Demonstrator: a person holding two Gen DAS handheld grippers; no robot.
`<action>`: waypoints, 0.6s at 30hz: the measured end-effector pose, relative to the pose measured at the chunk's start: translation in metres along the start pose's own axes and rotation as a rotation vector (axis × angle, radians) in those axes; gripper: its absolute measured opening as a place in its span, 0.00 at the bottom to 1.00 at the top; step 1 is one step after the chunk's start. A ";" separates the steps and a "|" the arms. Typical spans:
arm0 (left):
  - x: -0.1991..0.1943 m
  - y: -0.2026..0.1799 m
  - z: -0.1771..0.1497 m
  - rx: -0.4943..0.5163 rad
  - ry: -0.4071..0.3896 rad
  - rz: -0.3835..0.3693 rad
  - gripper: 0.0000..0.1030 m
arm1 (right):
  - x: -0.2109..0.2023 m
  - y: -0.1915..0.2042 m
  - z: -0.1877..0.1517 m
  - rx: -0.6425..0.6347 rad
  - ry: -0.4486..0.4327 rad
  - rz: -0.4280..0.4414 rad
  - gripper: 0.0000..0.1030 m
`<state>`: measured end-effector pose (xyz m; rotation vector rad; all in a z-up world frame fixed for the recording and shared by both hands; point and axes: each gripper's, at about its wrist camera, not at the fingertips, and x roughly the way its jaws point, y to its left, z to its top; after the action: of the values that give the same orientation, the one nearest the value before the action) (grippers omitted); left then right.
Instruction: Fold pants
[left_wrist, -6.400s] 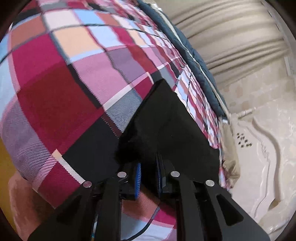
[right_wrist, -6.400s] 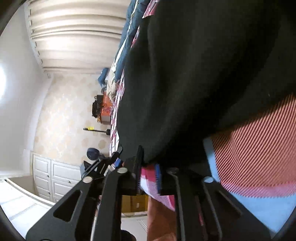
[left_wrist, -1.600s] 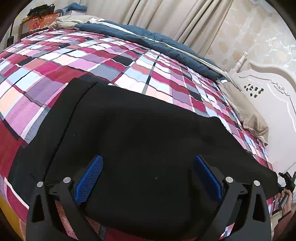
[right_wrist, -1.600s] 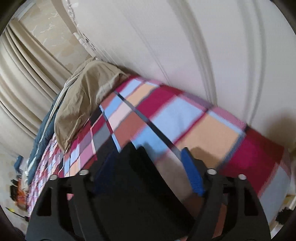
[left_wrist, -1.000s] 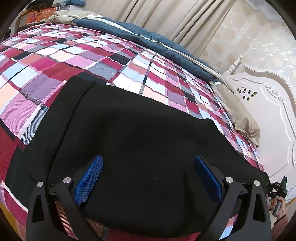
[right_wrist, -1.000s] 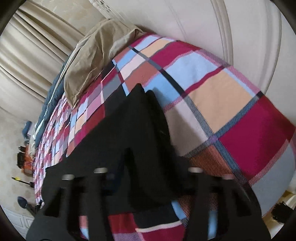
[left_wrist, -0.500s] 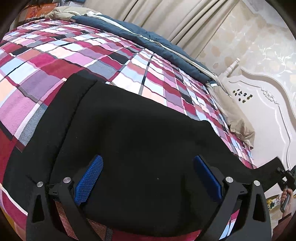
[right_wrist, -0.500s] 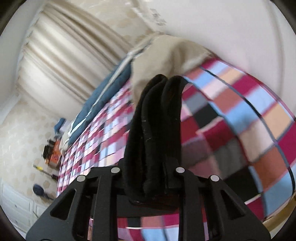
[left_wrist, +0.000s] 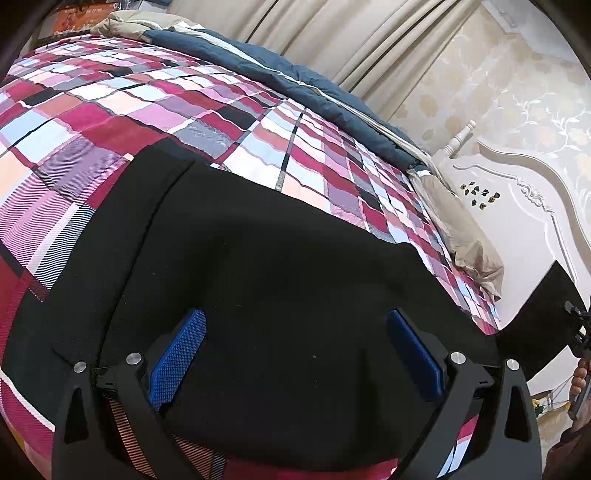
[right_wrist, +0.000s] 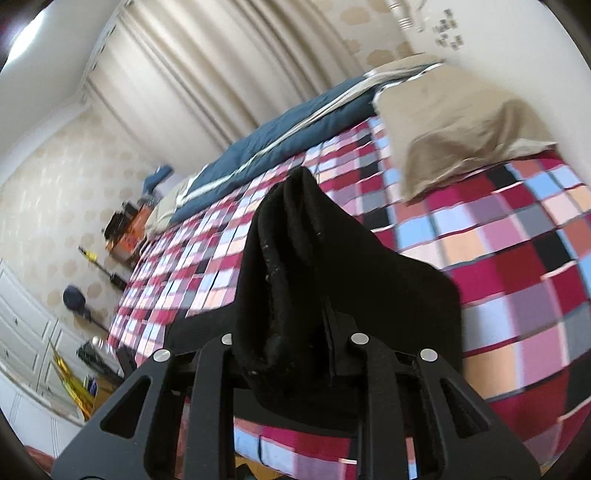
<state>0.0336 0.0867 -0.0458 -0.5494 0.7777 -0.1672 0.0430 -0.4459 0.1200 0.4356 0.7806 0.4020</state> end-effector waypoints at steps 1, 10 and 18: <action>0.000 0.000 0.000 -0.001 0.000 -0.001 0.95 | 0.007 0.007 -0.003 -0.009 0.008 0.004 0.22; -0.001 -0.001 -0.001 0.009 -0.005 0.000 0.95 | 0.082 0.057 -0.044 -0.104 0.100 -0.054 0.22; 0.000 -0.002 -0.001 0.016 -0.009 0.002 0.95 | 0.160 0.076 -0.096 -0.214 0.208 -0.190 0.22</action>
<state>0.0330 0.0843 -0.0449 -0.5338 0.7677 -0.1692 0.0607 -0.2812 0.0054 0.1187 0.9609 0.3514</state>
